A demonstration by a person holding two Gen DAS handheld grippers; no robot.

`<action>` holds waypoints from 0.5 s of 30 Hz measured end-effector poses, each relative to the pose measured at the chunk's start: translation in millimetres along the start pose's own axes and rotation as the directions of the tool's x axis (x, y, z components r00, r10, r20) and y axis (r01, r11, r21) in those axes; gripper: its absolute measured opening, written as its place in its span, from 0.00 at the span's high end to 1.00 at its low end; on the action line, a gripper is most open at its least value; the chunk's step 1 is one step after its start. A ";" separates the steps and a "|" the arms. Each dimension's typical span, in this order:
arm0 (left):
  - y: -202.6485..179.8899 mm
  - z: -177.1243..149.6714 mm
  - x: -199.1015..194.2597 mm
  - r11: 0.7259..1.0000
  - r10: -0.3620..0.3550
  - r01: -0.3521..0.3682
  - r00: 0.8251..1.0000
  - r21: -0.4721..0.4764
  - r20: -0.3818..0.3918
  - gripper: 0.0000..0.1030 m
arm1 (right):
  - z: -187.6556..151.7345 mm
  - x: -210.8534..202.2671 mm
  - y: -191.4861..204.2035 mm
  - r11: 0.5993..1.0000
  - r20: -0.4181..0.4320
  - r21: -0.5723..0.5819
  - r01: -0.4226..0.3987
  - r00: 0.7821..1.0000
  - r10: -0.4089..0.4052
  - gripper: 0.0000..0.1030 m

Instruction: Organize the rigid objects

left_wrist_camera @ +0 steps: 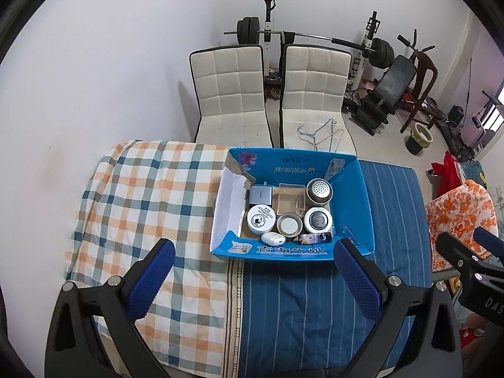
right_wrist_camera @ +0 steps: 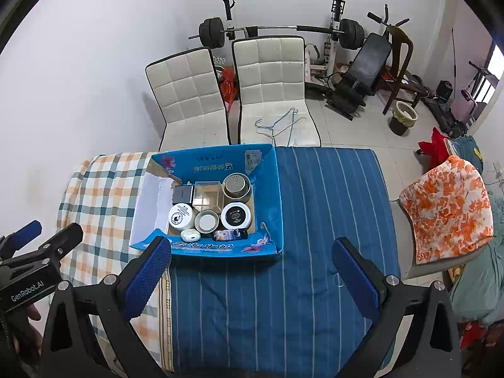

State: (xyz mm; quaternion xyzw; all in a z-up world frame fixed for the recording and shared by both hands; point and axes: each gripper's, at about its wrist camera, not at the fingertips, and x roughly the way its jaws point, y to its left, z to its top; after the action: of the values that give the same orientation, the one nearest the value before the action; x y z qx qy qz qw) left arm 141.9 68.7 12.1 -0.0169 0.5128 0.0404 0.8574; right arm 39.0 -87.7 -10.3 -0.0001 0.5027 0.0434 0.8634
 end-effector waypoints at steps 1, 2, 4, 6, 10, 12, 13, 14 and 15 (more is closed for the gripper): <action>-0.3 0.1 0.6 1.000 0.001 -0.001 1.000 0.000 -0.002 0.00 | 0.5 0.5 0.2 1.000 0.003 -0.002 0.004 1.000 -0.004 0.00; -0.8 0.1 0.7 1.000 0.001 -0.001 1.000 0.001 -0.003 0.00 | 0.7 0.1 -0.4 1.000 0.004 -0.005 0.006 1.000 -0.006 0.00; -0.6 -0.1 0.7 1.000 0.000 0.000 1.000 -0.001 -0.001 0.00 | 1.7 1.2 -0.7 1.000 0.005 -0.004 0.004 1.000 -0.004 0.00; -0.3 0.4 1.2 1.000 0.000 0.000 1.000 0.002 -0.003 0.00 | 1.6 1.8 0.7 1.000 0.004 -0.007 0.003 1.000 -0.003 0.00; -1.4 -1.6 2.2 1.000 -0.001 0.001 1.000 0.003 -0.003 0.00 | 1.7 2.0 1.7 1.000 0.002 -0.007 0.003 1.000 -0.003 0.00; -1.4 -1.8 1.8 1.000 -0.001 0.001 1.000 -0.001 -0.006 0.00 | 1.6 1.2 1.7 1.000 0.004 -0.006 0.002 1.000 -0.002 0.00; -1.7 -1.8 1.6 1.000 0.000 0.000 1.000 -0.001 -0.005 0.00 | 1.9 1.6 1.6 1.000 0.005 -0.004 0.002 1.000 -0.002 0.00; -2.0 -1.7 1.6 1.000 0.000 0.000 1.000 -0.001 -0.004 0.00 | 2.1 1.8 2.0 1.000 0.006 -0.004 0.003 1.000 -0.003 0.00; -2.2 -1.9 1.4 1.000 0.002 -0.002 1.000 -0.001 -0.004 0.00 | 2.0 1.6 1.9 1.000 0.007 -0.004 0.004 1.000 -0.003 0.00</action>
State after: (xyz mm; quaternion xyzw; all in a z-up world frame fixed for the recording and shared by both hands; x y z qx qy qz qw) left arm 141.2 66.4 10.0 -0.0170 0.5144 0.0416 0.8564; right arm 41.4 -85.5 -10.6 -0.0027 0.4996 0.0429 0.8652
